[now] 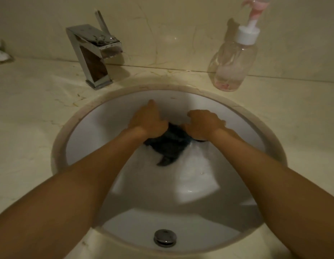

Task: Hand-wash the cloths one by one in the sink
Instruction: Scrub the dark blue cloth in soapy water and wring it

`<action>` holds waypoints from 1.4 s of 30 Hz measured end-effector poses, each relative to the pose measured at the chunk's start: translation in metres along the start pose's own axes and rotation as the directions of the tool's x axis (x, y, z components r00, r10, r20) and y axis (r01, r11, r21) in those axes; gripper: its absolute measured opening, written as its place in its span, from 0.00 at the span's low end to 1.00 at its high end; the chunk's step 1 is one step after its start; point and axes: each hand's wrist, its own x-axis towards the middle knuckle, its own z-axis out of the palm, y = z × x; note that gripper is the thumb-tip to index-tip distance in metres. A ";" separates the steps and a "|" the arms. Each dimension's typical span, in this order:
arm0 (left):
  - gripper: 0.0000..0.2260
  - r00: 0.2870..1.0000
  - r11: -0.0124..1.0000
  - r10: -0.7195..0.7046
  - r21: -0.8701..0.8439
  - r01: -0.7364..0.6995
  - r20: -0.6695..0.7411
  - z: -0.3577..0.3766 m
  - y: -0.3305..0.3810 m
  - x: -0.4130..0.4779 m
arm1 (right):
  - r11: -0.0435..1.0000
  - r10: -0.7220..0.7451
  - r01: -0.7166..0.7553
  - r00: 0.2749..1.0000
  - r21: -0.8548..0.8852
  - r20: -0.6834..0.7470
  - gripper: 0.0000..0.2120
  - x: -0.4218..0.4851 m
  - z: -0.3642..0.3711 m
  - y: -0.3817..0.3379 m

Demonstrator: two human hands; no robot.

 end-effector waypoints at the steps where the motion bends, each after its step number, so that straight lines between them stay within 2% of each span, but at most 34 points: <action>1: 0.24 1.000 0.989 0.022 0.144 -0.021 -0.007 0.003 -0.005 0.004 | 0.998 -0.051 0.052 0.998 -0.036 0.031 0.18 0.000 -0.002 0.000; 2: 0.20 0.997 0.976 0.070 0.207 -0.067 -0.007 0.005 -0.008 0.006 | 0.992 -0.114 0.119 0.988 -0.038 0.108 0.17 -0.002 -0.002 -0.003; 4: 0.05 0.980 0.970 0.187 0.142 -0.195 0.066 0.012 -0.008 0.009 | 0.981 -0.182 0.195 0.932 -0.011 0.312 0.18 -0.004 0.008 -0.008; 5: 0.08 0.963 0.966 0.217 0.111 -0.236 0.159 0.020 -0.010 0.010 | 0.985 -0.164 0.175 0.911 0.006 0.378 0.20 -0.003 0.016 -0.007; 7: 0.19 0.910 0.934 0.139 0.253 -0.251 0.390 0.034 -0.019 0.010 | 0.986 -0.154 0.168 0.933 -0.015 0.326 0.23 0.000 0.029 -0.004; 9: 0.39 0.902 0.876 -0.011 0.439 -0.200 0.432 0.042 -0.030 0.011 | 0.971 -0.148 0.183 0.966 -0.153 0.214 0.24 -0.001 0.035 -0.007; 10: 0.41 0.905 0.864 -0.033 0.467 -0.188 0.425 0.045 -0.034 0.011 | 0.953 -0.157 0.197 0.971 -0.231 0.180 0.23 -0.004 0.037 -0.012; 11: 0.38 0.913 0.862 -0.012 0.467 -0.197 0.408 0.044 -0.034 0.008 | 0.950 -0.156 0.191 0.976 -0.247 0.154 0.20 -0.005 0.039 -0.018; 12: 0.33 0.924 0.869 0.029 0.446 -0.212 0.382 0.041 -0.032 0.007 | 0.967 -0.139 0.165 0.981 -0.195 0.138 0.18 -0.005 0.041 -0.023; 14: 0.19 0.948 0.910 0.105 0.355 -0.214 0.301 0.037 -0.025 0.008 | 0.989 -0.106 0.088 0.983 0.121 0.151 0.15 0.000 0.042 -0.023; 15: 0.14 0.960 0.952 0.104 0.253 -0.172 0.259 0.034 -0.022 0.009 | 0.945 -0.090 0.037 0.985 0.326 0.150 0.14 0.002 0.040 -0.020; 17: 0.12 0.981 0.992 0.066 -0.122 -0.044 0.184 0.030 -0.014 0.010 | 0.781 0.008 -0.061 0.996 0.621 0.087 0.12 0.003 0.028 -0.010; 19: 0.13 0.988 0.850 0.052 -0.525 0.033 0.146 0.025 0.005 0.006 | 0.630 0.148 -0.110 0.989 0.769 0.021 0.12 0.006 0.019 -0.005; 21: 0.16 0.995 0.707 -0.012 -0.702 0.082 0.103 0.020 0.024 0.000 | 0.462 0.236 -0.114 0.972 0.879 0.001 0.15 0.003 0.015 -0.019; 23: 0.17 0.996 0.624 -0.089 -0.778 0.078 0.028 0.016 0.026 -0.001 | 0.375 0.235 -0.051 0.971 0.925 -0.042 0.17 -0.007 0.016 -0.046; 26: 0.10 0.980 0.467 -0.199 -0.880 0.091 -0.004 0.004 0.022 -0.005 | 0.375 0.143 0.058 0.983 0.925 -0.119 0.15 -0.027 0.018 -0.078; 28: 0.09 0.980 0.425 -0.199 -0.900 0.093 0.008 0.000 0.034 -0.015 | 0.409 0.207 0.101 0.958 0.907 -0.200 0.15 -0.028 0.010 -0.075; 30: 0.11 0.992 0.436 -0.126 -0.897 0.069 0.015 0.005 0.053 -0.030 | 0.462 0.245 0.098 0.941 0.882 -0.233 0.15 -0.014 0.002 -0.053; 31: 0.12 0.996 0.484 -0.088 -0.874 0.052 0.010 0.009 0.061 -0.037 | 0.463 0.260 0.064 0.944 0.884 -0.204 0.15 -0.010 -0.002 -0.045; 33: 0.15 0.997 0.534 -0.080 -0.845 0.037 -0.006 0.010 0.060 -0.041 | 0.375 0.273 -0.052 0.960 0.926 -0.056 0.17 -0.012 0.000 -0.042; 34: 0.16 0.994 0.551 -0.111 -0.833 0.047 -0.017 0.008 0.056 -0.036 | 0.324 0.254 -0.069 0.967 0.944 -0.017 0.18 -0.016 0.005 -0.048; 35: 0.18 0.990 0.569 -0.141 -0.820 0.060 -0.025 0.004 0.048 -0.028 | 0.327 0.227 -0.063 0.974 0.943 -0.013 0.18 -0.023 0.009 -0.057; 37: 0.17 0.978 0.577 -0.206 -0.811 0.097 -0.029 0.000 0.036 -0.018 | 0.431 0.196 0.016 0.974 0.902 -0.111 0.16 -0.040 0.010 -0.075; 38: 0.14 0.975 0.528 -0.222 -0.842 0.113 -0.009 0.001 0.035 -0.017 | 0.469 0.196 0.057 0.966 0.882 -0.167 0.16 -0.039 0.011 -0.076; 40: 0.10 0.985 0.439 -0.168 -0.890 0.120 0.050 0.004 0.046 -0.029 | 0.482 0.261 0.077 0.938 0.873 -0.227 0.16 -0.030 0.001 -0.063; 42: 0.14 0.992 0.475 -0.116 -0.875 0.094 0.043 0.009 0.062 -0.043 | 0.468 0.318 0.036 0.925 0.883 -0.206 0.15 -0.015 -0.011 -0.044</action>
